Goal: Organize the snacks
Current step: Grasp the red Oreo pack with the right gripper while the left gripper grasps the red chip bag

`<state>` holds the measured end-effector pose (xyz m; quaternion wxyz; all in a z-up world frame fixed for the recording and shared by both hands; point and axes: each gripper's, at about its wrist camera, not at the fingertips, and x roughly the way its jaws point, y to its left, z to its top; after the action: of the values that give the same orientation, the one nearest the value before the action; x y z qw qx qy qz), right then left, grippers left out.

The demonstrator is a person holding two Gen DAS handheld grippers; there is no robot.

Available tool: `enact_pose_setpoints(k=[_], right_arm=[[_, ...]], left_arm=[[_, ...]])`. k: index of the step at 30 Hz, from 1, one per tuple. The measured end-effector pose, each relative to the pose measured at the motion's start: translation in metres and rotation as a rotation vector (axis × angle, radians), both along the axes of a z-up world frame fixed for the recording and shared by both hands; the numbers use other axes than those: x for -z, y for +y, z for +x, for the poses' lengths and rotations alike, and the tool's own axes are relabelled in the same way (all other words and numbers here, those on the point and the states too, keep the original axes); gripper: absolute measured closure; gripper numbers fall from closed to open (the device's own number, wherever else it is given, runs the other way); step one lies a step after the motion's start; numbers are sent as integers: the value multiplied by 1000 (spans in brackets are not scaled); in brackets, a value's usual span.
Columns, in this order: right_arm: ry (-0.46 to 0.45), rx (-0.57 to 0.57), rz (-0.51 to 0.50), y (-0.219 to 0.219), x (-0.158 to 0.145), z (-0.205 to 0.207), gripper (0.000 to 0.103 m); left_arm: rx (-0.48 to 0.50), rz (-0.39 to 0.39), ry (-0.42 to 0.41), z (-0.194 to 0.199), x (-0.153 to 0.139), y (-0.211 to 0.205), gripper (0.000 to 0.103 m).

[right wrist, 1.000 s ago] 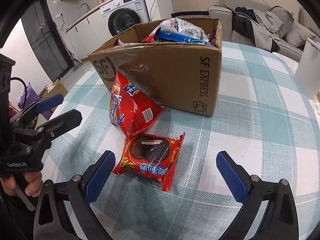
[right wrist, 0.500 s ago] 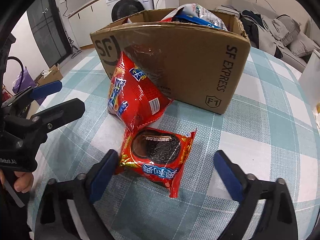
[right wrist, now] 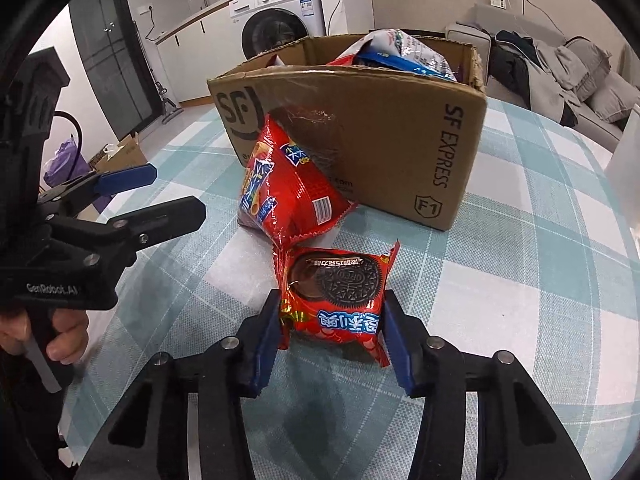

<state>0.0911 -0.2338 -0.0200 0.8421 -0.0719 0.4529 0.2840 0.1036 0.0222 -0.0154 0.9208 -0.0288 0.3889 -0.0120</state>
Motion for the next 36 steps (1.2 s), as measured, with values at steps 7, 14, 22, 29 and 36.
enact_pose_setpoints(k=[7, 14, 22, 29, 36], right_arm=[[-9, 47, 23, -23, -8, -4, 55], [-25, 119, 33, -48, -14, -2, 55], [-47, 181, 85, -67, -28, 0, 55], [-48, 193, 96, -73, -31, 3, 55], [-44, 191, 97, -72, -31, 1, 55]], left_arm=[[7, -7, 7, 1, 3, -2, 1], [31, -29, 10, 3, 2, -10, 1], [78, -49, 30, 18, 2, -35, 1], [120, -34, 33, 24, 2, -58, 1], [133, 10, 64, 38, 12, -74, 1]])
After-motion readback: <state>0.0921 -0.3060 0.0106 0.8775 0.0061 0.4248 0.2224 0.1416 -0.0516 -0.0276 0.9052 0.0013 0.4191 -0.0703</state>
